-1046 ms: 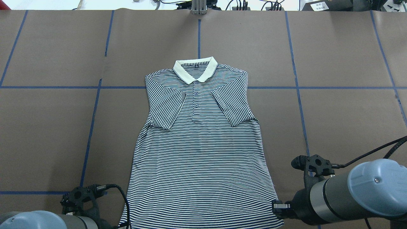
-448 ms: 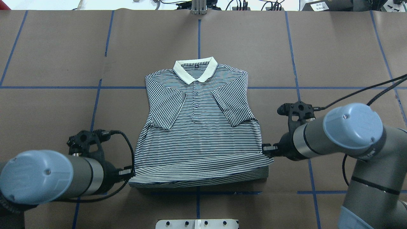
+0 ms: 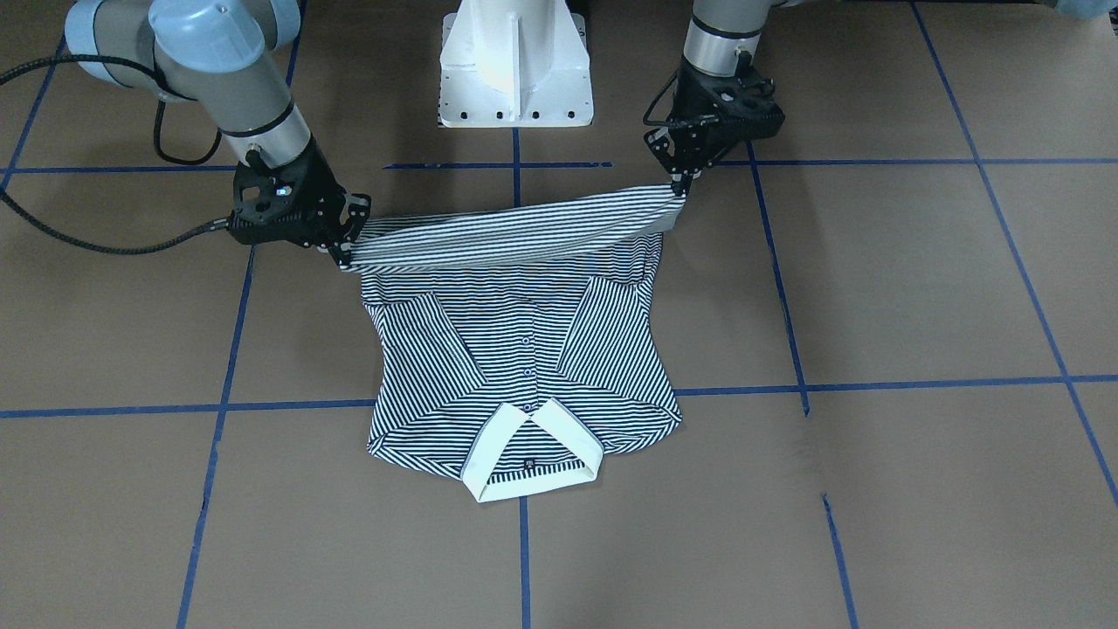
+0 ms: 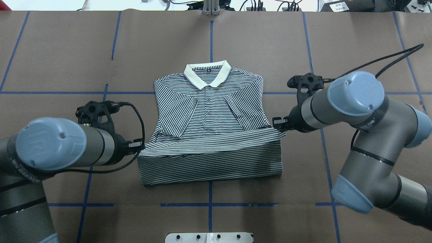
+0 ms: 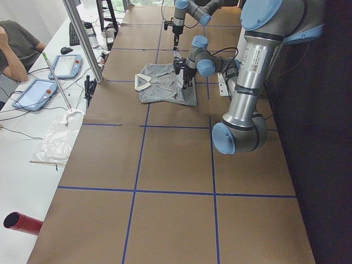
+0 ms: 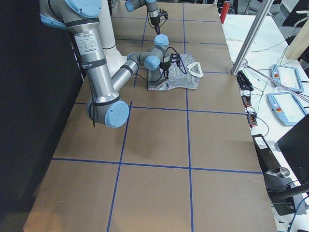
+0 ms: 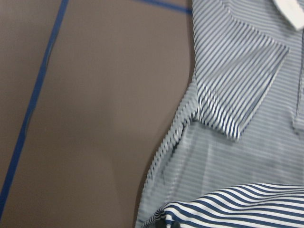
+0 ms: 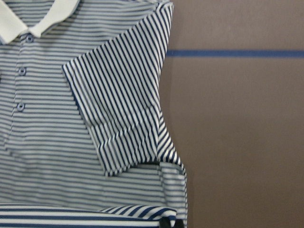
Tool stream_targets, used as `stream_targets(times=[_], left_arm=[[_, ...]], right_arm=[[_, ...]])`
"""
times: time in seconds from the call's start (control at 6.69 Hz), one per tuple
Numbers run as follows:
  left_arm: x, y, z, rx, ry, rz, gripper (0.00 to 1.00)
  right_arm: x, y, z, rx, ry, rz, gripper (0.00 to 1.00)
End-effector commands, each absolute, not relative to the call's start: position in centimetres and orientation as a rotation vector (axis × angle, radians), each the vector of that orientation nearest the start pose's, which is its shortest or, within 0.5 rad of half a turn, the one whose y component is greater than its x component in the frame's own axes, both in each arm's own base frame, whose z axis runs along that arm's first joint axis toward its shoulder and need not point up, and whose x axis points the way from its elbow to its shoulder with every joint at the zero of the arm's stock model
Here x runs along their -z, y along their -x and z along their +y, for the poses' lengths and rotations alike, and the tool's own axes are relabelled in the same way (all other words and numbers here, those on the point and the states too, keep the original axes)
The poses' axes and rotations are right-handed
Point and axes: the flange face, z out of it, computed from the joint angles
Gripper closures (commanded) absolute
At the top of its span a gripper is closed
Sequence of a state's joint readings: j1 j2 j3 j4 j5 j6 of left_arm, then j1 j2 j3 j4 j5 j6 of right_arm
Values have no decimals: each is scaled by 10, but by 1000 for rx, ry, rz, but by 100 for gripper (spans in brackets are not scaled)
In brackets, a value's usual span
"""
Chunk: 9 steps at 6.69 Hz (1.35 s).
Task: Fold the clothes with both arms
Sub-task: 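Lift the hem with both grippers and fold it toward the collar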
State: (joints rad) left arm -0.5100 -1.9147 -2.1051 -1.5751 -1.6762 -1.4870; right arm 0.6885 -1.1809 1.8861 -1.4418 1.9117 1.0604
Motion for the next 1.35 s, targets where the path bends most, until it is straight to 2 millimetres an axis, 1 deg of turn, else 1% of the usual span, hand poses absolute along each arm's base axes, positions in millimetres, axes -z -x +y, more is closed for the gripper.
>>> stream_targets(times=[0.0, 0.15, 0.3, 0.45, 0.6, 0.75, 0.9, 1.05, 1.2], left_arm=[[-265, -430, -438, 413, -215, 902, 100], [-282, -426, -467, 449, -244, 921, 100], [-312, -432, -492, 438, -262, 888, 100], [-317, -427, -521, 455, -291, 882, 100], [-330, -440, -532, 457, -283, 866, 100], [-331, -447, -539, 458, -291, 887, 100], [-333, -451, -542, 459, -288, 881, 100], [-326, -454, -543, 461, -288, 888, 100], [-325, -458, -545, 458, -286, 886, 100]], right_arm=[[-284, 406, -525, -53, -229, -820, 100], [-275, 420, -560, -74, -240, -819, 100], [-297, 434, -586, -82, -263, -842, 100], [-312, 440, -608, -91, -283, -860, 100], [-325, 450, -619, -93, -269, -839, 100], [-333, 444, -628, -107, -277, -839, 100], [-329, 451, -636, -107, -276, -835, 100], [-323, 452, -637, -108, -278, -841, 100], [-317, 452, -637, -110, -295, -871, 100]])
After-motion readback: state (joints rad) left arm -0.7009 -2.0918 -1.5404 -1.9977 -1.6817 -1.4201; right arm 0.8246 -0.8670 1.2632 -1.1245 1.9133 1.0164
